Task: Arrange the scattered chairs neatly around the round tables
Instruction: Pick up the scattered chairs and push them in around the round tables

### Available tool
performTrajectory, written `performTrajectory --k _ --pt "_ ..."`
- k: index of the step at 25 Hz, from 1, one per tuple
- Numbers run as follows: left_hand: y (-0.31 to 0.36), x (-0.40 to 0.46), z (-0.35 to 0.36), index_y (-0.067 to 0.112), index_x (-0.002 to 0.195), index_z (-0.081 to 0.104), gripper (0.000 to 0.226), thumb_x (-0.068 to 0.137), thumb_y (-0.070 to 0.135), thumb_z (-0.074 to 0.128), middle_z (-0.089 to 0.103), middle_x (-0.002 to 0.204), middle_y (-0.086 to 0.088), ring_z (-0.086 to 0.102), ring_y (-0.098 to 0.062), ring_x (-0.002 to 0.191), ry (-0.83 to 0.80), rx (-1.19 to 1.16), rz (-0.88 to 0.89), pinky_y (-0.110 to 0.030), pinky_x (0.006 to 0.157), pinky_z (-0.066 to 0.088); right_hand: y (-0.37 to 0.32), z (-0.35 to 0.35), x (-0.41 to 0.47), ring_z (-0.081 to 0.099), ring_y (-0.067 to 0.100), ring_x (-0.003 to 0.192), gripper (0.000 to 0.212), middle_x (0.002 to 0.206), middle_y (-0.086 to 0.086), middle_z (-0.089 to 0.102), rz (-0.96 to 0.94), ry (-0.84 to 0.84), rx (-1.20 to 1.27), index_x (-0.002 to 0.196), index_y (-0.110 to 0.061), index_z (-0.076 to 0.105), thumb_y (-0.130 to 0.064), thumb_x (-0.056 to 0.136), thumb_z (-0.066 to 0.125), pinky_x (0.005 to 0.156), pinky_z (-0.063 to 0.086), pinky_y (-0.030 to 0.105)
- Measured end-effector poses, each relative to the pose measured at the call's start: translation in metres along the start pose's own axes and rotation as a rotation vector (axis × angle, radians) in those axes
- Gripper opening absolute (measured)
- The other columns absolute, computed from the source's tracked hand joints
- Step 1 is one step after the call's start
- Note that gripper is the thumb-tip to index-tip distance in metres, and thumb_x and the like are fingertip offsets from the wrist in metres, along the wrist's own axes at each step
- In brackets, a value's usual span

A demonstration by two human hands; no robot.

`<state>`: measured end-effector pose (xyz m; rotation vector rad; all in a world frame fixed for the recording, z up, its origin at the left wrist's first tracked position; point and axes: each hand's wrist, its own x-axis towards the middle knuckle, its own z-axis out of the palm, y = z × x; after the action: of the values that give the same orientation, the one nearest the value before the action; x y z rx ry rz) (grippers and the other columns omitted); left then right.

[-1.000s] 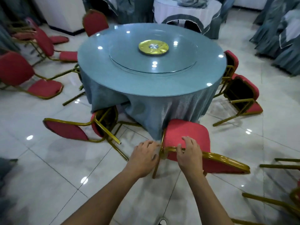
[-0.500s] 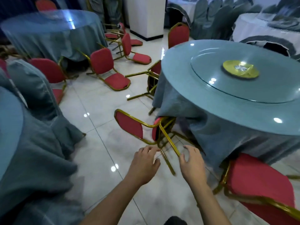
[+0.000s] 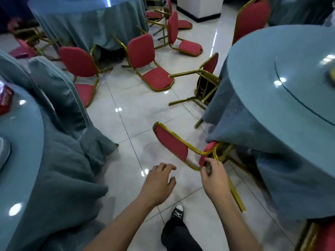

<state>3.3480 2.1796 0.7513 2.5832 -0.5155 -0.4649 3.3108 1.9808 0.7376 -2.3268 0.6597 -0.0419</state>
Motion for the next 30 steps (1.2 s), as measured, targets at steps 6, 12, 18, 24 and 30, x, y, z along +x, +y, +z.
performTrajectory --k 6,12,18,24,30 --pt "-0.065 0.125 -0.045 0.03 0.138 0.046 0.038 0.101 0.035 0.044 0.05 0.139 0.004 0.046 -0.02 0.123 -0.041 -0.023 -0.123 -0.034 0.105 0.038 -0.067 0.06 0.129 0.055 0.022 0.11 0.03 0.119 0.003 0.059 -0.022 -0.178 -0.027 0.126 -0.016 0.059 -0.021 0.096 0.057 0.093 0.045 0.036" --pt "-0.169 0.236 -0.057 0.029 0.137 0.048 0.037 0.1 0.032 0.046 0.053 0.131 0.003 0.051 -0.02 0.116 -0.067 -0.185 -0.294 -0.035 0.102 0.041 -0.125 0.145 0.241 0.056 0.015 0.112 0.03 0.122 -0.007 0.057 -0.081 -0.315 -0.097 0.128 -0.026 0.056 -0.026 0.098 0.056 0.095 0.05 0.036" --pt "-0.302 0.393 0.004 0.025 0.133 0.053 0.033 0.1 0.025 0.048 0.056 0.123 0.004 0.056 -0.013 0.104 -0.088 -0.615 -0.524 -0.026 0.09 0.044 -0.142 0.293 0.383 0.057 0.014 0.103 0.03 0.113 -0.006 0.059 0.021 -0.334 -0.131 0.125 -0.024 0.059 -0.021 0.095 0.057 0.087 0.045 0.032" --pt "-0.398 0.563 0.115 0.005 0.112 0.056 0.027 0.102 0.029 0.047 0.062 0.108 -0.017 0.059 -0.031 0.088 -0.099 -1.607 -1.34 -0.04 0.079 0.055 -0.093 0.455 0.495 0.054 0.017 0.108 0.043 0.127 0.002 0.058 0.068 -0.387 -0.214 0.137 -0.024 0.05 -0.023 0.095 0.058 0.09 0.042 0.032" --pt "-0.463 0.686 0.211 -0.005 0.093 0.046 0.049 0.098 0.043 0.056 0.058 0.097 -0.024 0.06 -0.045 0.095 -0.367 -1.856 -1.325 -0.067 0.09 0.049 -0.01 0.55 0.546 0.061 0.022 0.105 0.042 0.113 -0.005 0.062 0.194 -0.488 -0.385 0.129 -0.03 0.049 -0.037 0.092 0.067 0.082 0.048 0.036"
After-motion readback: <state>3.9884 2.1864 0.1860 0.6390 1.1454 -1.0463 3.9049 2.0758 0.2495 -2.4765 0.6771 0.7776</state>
